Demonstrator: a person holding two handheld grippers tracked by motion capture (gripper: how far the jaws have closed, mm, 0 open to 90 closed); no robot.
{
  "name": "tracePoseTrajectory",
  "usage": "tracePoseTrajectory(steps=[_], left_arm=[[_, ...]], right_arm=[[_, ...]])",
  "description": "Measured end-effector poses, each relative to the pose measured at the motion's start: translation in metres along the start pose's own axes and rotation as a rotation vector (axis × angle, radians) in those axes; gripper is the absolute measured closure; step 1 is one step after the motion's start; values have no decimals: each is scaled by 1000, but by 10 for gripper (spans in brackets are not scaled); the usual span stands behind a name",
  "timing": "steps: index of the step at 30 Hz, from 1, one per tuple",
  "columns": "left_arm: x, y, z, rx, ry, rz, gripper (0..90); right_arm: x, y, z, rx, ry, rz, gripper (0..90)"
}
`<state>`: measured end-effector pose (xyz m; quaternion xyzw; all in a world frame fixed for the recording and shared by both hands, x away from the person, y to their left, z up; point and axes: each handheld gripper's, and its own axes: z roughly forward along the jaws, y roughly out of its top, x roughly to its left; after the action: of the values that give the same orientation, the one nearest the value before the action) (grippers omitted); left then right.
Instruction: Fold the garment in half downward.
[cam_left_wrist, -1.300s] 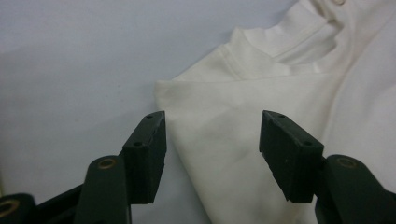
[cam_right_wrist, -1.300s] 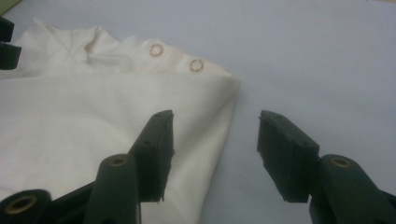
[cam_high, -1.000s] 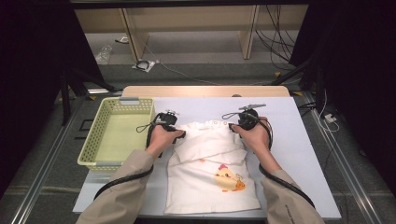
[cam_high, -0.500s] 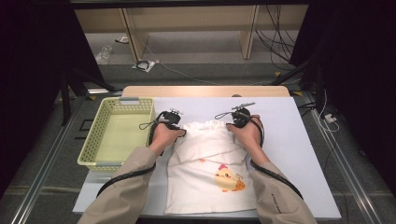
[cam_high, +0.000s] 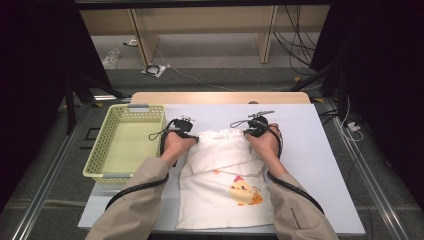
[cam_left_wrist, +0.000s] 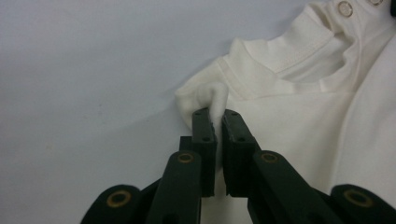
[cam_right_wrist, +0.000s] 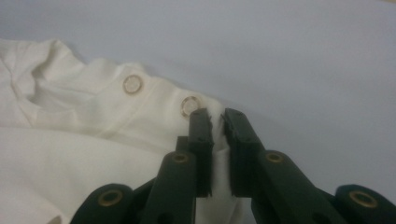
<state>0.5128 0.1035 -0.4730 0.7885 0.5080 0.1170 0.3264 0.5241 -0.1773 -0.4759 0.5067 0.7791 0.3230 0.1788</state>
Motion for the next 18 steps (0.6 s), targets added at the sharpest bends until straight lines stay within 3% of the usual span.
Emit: tracePoseTrajectory(steps=[5, 12, 18], left_arm=[[0, 10, -11, -74, -16, -30, 846], [-4, 23, -23, -187, -21, -42, 845], [-6, 30, -30, -264, -34, -25, 844]], right_arm=[[-2, 7, -13, -72, -13, 2, 826], [-6, 17, -29, -170, -48, 0, 824], [-11, 21, -39, -225, -73, 17, 823]])
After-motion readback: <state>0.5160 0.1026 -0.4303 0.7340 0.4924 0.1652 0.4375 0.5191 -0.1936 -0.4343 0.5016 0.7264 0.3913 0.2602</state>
